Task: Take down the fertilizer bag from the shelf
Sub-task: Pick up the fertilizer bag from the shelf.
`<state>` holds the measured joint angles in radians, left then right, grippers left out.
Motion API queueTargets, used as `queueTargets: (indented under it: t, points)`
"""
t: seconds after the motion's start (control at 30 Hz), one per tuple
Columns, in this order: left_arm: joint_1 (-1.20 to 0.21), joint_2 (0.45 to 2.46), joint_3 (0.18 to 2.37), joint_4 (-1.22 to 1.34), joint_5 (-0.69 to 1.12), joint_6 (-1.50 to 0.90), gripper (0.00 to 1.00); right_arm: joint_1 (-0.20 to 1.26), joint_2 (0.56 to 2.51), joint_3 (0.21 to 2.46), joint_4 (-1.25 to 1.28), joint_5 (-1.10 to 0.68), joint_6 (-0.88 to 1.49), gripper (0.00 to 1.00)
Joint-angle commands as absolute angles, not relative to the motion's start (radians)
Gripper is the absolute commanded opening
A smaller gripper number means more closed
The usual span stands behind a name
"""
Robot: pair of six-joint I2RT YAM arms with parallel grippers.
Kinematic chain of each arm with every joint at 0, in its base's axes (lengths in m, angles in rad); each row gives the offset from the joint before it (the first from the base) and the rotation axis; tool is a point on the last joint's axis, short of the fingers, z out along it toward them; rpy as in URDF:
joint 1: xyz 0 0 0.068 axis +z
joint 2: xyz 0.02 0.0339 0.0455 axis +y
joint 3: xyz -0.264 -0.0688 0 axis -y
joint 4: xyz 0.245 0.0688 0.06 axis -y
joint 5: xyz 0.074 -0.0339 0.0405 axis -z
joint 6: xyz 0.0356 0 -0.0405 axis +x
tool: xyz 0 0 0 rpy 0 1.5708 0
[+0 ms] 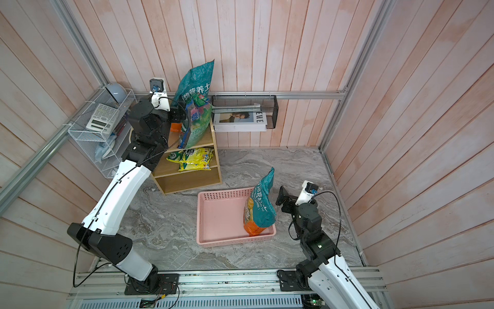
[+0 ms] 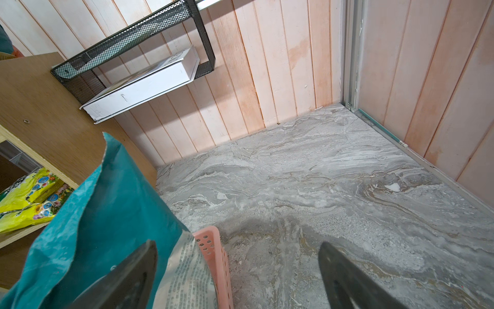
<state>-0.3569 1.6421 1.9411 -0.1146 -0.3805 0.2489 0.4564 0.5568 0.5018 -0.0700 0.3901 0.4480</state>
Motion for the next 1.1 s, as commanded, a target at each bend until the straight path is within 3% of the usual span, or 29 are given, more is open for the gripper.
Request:
queueTargets:
  t: [0.0, 0.03, 0.1, 0.2, 0.43, 0.57, 0.73, 0.93, 1.07]
  points:
    - [-0.354, 1.646, 1.965, -0.115, -0.354, 0.257, 0.36, 0.458, 0.567, 0.489, -0.038, 0.372, 0.44, 0.98]
    - [-0.354, 1.644, 1.965, -0.114, -0.361, 0.256, 0.25, 0.457, 0.571, 0.489, -0.037, 0.371, 0.44, 0.98]
    - [-0.355, 1.641, 1.968, -0.114, -0.397, 0.247, 0.19, 0.457, 0.579, 0.489, -0.034, 0.369, 0.439, 0.98]
    - [-0.356, 1.629, 1.99, -0.123, -0.509, 0.198, 0.0, 0.457, 0.583, 0.489, -0.031, 0.368, 0.439, 0.98]
    - [-0.362, 1.647, 2.258, -0.472, -0.722, 0.035, 0.0, 0.457, 0.584, 0.489, -0.031, 0.368, 0.437, 0.98]
    - [-0.362, 1.591, 2.363, -0.75, -0.656, -0.113, 0.0, 0.457, 0.585, 0.489, -0.028, 0.371, 0.437, 0.98]
    - [-0.417, 1.401, 2.213, -0.772, -0.639, -0.192, 0.0, 0.458, 0.594, 0.492, -0.028, 0.362, 0.44, 0.98]
    - [-0.639, 1.169, 1.99, -0.759, -0.731, -0.335, 0.0, 0.459, 0.594, 0.495, -0.029, 0.361, 0.442, 0.98]
    - [-0.869, 1.035, 1.774, -0.651, -0.962, -0.361, 0.0, 0.459, 0.589, 0.494, -0.028, 0.355, 0.448, 0.98]
